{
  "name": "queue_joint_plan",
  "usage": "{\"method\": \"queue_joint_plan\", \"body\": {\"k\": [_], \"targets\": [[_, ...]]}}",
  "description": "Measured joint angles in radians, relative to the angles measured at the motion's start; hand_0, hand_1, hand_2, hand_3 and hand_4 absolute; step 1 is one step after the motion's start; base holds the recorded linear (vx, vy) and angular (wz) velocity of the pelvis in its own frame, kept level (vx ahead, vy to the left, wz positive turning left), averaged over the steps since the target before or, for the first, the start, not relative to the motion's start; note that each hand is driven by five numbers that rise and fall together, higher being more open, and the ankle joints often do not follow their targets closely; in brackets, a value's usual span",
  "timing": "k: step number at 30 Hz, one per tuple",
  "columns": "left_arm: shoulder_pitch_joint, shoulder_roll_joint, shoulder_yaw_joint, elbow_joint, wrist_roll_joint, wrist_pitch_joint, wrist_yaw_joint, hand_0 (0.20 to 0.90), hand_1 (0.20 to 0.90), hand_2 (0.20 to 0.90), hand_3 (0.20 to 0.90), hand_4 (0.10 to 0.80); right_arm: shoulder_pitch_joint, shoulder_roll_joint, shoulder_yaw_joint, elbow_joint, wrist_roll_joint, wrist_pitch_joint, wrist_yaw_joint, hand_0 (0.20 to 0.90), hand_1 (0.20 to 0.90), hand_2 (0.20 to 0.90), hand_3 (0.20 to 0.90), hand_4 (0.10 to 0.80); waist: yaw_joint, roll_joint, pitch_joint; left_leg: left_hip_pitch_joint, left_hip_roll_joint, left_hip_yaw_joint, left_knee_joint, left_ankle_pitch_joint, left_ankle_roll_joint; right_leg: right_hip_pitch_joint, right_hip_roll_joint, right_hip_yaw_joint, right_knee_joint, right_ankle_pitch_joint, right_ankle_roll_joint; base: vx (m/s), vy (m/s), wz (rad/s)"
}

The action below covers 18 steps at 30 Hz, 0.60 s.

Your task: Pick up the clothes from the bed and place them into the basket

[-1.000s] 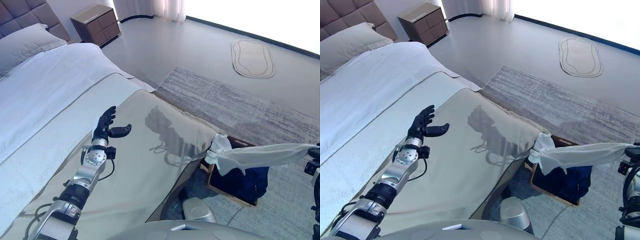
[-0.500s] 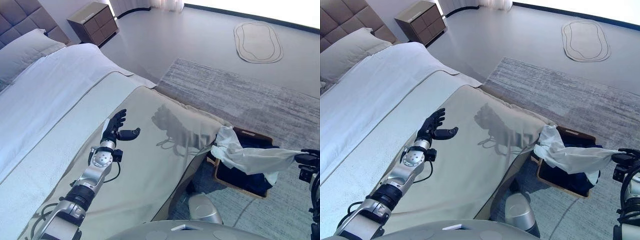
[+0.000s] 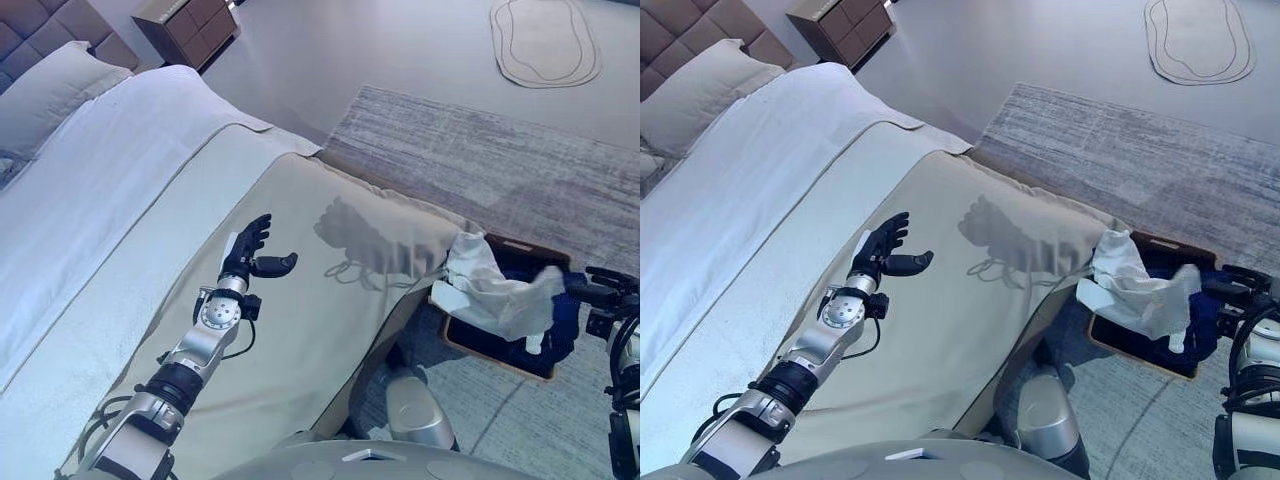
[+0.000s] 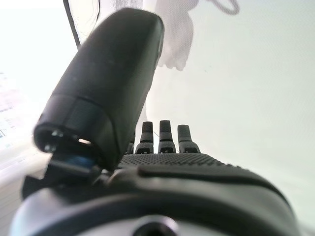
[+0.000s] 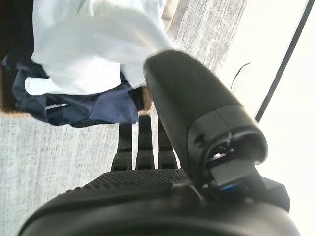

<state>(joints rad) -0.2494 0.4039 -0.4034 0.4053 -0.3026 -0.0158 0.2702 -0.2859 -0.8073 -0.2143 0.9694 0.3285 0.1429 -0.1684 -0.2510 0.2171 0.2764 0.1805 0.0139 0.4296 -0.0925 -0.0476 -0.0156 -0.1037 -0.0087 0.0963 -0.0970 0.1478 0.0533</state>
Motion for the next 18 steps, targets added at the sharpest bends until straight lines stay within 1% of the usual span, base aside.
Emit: {"method": "queue_joint_plan", "body": {"k": [10, 13, 18], "targets": [[0.000, -0.001, 0.000, -0.001, 0.000, 0.000, 0.000, 0.900, 0.900, 0.900, 0.900, 0.800, 0.010, 0.000, -0.001, -0.060, 0.006, -0.006, -0.034, 0.900, 0.900, 0.900, 0.900, 0.800, 0.009, -0.002, 0.001, 0.000, 0.000, -0.007, 0.000, 0.000, 0.000, 0.003, -0.001, -0.005, 0.002, 0.000, 0.000, 0.000, 0.001, 0.01], [0.001, -0.002, 0.001, -0.001, 0.000, 0.000, 0.000, 0.900, 0.900, 0.900, 0.900, 0.800, 0.014, 0.000, -0.001, -0.087, 0.019, -0.007, -0.060, 0.900, 0.900, 0.900, 0.900, 0.800, 0.012, -0.002, 0.001, 0.001, 0.000, -0.016, 0.000, 0.000, 0.000, 0.009, -0.002, -0.016, 0.005, 0.000, 0.000, 0.026, 0.003, 0.08], [0.019, -0.021, 0.010, 0.000, -0.006, -0.001, -0.001, 0.900, 0.900, 0.900, 0.900, 0.800, 0.052, 0.019, 0.009, -0.205, 0.045, -0.019, -0.076, 0.900, 0.900, 0.900, 0.900, 0.800, 0.028, -0.008, 0.006, 0.023, 0.004, -0.024, -0.001, 0.000, 0.000, 0.034, -0.002, -0.027, 0.005, 0.000, 0.000, 0.038, -0.003, 0.05]]}}
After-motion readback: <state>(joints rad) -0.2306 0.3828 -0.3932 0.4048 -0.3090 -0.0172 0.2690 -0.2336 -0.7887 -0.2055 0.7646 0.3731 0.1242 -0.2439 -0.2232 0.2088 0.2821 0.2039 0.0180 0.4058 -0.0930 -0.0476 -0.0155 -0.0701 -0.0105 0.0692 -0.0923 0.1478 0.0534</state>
